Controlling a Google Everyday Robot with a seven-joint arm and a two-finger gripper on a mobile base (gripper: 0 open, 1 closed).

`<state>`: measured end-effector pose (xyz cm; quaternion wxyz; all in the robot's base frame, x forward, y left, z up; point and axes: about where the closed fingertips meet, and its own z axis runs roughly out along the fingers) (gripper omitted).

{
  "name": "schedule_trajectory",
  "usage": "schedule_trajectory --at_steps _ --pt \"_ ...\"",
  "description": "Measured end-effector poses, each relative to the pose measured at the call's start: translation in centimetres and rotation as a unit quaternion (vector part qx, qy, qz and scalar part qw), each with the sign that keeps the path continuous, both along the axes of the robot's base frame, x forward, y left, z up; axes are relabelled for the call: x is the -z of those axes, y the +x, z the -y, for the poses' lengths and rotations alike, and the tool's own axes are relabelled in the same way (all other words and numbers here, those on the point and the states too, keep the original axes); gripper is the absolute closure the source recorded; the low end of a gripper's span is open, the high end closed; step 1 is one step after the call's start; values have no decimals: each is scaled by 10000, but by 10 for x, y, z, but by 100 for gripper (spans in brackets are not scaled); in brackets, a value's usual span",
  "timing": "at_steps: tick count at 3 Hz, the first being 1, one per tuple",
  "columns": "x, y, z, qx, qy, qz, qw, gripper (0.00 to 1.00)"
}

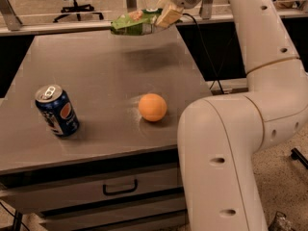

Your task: Move green rice chip bag near orange

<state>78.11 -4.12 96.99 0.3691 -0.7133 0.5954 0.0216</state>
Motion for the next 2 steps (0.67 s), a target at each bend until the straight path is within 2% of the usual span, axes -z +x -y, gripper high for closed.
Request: schedule_trajectory --at_steps 1,2 --pt "-5 -3 3 -206 -245 208 9993 100" --pt "16 -1 -1 -601 -187 375 9973 100"
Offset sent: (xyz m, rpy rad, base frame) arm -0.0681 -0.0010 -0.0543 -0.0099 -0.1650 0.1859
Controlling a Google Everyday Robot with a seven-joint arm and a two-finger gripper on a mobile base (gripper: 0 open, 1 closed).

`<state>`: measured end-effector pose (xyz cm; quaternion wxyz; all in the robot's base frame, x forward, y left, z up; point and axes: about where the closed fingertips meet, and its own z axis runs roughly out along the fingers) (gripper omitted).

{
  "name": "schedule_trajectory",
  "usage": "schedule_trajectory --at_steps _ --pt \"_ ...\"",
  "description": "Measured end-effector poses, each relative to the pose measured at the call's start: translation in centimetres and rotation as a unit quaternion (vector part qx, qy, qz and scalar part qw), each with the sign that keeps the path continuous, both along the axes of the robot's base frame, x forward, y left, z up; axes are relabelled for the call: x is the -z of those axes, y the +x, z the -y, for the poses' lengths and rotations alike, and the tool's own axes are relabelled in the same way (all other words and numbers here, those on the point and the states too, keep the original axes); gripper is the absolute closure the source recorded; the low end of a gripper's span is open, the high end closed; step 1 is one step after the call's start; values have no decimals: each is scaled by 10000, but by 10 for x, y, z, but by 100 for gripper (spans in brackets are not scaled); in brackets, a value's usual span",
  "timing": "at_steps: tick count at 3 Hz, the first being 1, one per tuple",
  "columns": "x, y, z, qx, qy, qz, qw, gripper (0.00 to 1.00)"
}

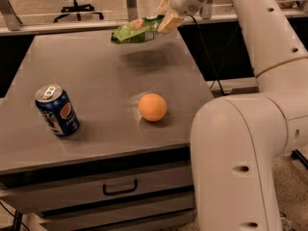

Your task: Move green rice chip bag near orange

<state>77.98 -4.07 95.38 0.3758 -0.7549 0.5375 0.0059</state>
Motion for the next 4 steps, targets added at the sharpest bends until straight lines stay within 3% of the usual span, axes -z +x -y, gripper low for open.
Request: schedule_trajectory --at_steps 1,2,3,4 --pt "0 0 0 0 0 0 10000 100" --pt "-4 -4 6 -288 95 294 9991 100" --pt "-21 -22 25 -657 189 971 9929 100" --pt "-13 -55 37 -892 341 1190 9883 100"
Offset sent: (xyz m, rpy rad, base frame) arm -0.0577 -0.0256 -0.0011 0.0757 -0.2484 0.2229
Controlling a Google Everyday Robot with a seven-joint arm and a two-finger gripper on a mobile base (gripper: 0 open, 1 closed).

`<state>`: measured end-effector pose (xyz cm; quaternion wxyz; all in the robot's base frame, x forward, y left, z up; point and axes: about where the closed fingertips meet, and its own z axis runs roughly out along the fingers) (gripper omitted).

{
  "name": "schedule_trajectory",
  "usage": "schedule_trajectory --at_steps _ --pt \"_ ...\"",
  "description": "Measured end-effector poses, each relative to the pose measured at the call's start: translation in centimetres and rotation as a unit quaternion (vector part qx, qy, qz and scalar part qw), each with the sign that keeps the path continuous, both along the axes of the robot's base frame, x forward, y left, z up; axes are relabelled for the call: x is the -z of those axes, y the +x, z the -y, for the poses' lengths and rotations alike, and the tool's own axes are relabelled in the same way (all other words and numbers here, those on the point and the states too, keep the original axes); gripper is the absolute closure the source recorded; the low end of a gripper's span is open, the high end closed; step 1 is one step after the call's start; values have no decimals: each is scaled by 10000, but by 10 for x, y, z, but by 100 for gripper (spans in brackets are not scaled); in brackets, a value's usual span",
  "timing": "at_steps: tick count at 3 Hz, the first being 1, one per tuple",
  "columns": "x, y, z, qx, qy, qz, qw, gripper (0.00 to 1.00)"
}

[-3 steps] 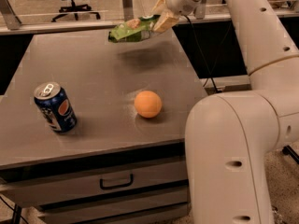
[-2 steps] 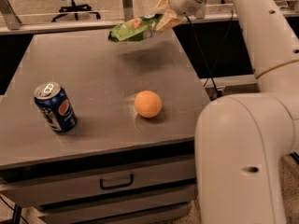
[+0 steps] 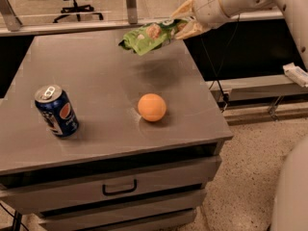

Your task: Move green rice chip bag near orange

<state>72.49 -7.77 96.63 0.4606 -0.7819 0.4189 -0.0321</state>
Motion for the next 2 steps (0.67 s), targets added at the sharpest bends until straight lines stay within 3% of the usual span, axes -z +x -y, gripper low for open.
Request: schedule_trajectory --at_steps 2 --pt "46 -64 1 -202 -151 -170 9995 100"
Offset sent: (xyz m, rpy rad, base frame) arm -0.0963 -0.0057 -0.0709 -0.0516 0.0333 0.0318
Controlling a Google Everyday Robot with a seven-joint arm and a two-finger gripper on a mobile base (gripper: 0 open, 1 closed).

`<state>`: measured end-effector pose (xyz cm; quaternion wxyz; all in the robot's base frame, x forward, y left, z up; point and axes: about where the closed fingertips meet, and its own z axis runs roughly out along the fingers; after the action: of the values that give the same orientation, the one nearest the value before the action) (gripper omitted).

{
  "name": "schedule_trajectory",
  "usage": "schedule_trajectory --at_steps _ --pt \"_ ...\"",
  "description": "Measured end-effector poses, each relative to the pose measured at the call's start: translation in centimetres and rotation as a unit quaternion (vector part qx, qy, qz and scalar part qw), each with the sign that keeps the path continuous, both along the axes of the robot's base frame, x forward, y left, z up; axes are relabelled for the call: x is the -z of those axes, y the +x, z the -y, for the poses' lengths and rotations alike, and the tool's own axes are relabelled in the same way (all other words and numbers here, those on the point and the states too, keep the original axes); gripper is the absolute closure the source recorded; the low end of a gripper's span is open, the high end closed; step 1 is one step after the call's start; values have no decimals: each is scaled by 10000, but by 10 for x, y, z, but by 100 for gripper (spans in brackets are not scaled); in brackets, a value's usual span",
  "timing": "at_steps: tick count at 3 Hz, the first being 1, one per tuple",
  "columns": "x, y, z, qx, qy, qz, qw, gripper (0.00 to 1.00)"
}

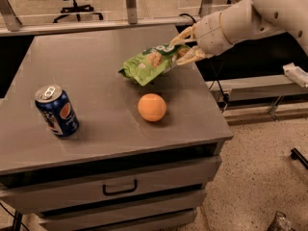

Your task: Move green rice chip bag near orange

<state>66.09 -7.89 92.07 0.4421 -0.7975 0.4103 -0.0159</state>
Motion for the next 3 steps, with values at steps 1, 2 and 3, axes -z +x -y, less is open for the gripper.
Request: schedule_trajectory --at_steps 1,2,3 --pt "12 -14 -1 87 -65 -37 9999 83" --pt "15 -23 -9 324 36 -68 9994 59" --pt "16 -29 -16 463 204 -112 9987 36"
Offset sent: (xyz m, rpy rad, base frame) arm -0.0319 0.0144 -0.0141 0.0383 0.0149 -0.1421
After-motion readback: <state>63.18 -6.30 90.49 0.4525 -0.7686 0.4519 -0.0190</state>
